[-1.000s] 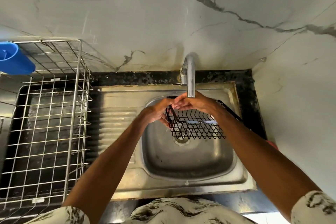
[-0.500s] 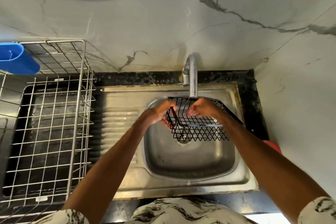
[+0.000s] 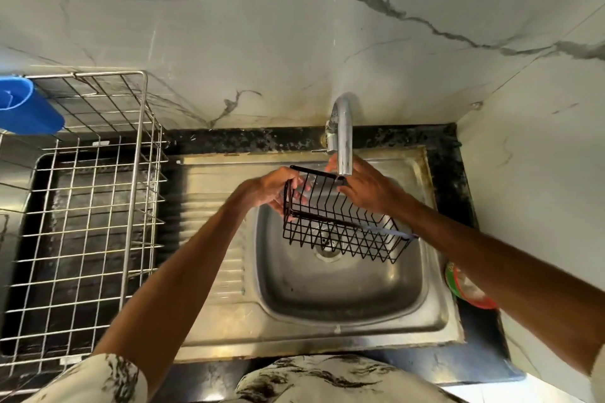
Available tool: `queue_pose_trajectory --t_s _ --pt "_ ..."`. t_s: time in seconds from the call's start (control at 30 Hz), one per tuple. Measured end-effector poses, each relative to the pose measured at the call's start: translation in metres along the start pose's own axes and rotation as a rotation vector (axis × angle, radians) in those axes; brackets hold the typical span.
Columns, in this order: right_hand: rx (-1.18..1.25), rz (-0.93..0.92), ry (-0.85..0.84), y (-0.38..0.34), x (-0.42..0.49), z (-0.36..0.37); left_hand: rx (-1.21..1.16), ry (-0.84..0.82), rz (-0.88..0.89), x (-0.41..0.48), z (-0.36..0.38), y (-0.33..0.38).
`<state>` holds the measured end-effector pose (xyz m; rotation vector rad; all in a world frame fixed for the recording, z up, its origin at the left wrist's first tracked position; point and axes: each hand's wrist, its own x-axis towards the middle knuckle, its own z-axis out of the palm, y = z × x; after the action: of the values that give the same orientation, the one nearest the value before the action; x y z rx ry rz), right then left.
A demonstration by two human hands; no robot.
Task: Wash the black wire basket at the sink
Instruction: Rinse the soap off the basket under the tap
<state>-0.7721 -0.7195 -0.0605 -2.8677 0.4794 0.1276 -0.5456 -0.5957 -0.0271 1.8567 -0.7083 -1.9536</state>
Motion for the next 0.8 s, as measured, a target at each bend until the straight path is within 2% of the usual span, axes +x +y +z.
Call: queue_pose_trajectory --t_s 0.07,0.17,0.23,0.27,0.37,0.5,0.57,0.67,0.73,0.8 --pt "0.28 0.223 -0.181 -0.001 0.0 -0.002 0.037 -0.018 0.021 -0.001 0.001 0.005" --pt "0.734 0.396 -0.404 -0.003 -0.002 -0.015 0.077 -0.033 0.041 0.002 0.0 0.011" --pt "1.042 0.485 -0.384 -0.007 -0.007 -0.018 0.055 -0.011 0.058 0.001 -0.003 0.016" --pt "1.108 0.503 -0.338 -0.011 -0.008 -0.019 0.041 0.011 0.071 -0.002 -0.005 0.019" --pt "1.02 0.499 -0.17 -0.021 -0.014 -0.015 0.006 0.142 0.171 -0.017 -0.006 0.017" --pt "1.112 0.622 -0.154 -0.022 -0.025 0.012 -0.146 0.42 0.243 -0.048 0.021 -0.01" --pt "1.131 0.675 -0.153 -0.025 -0.029 0.023 -0.321 0.435 0.185 -0.061 0.049 -0.032" --pt "1.215 0.731 -0.068 -0.036 -0.029 0.025 -0.585 0.26 0.105 -0.068 0.09 -0.053" --pt "1.261 0.769 -0.025 -0.045 -0.026 0.025 -0.632 0.327 0.131 -0.065 0.101 -0.055" --pt "1.236 0.777 -0.021 -0.05 -0.023 0.023 -0.544 0.494 0.162 -0.063 0.101 -0.046"
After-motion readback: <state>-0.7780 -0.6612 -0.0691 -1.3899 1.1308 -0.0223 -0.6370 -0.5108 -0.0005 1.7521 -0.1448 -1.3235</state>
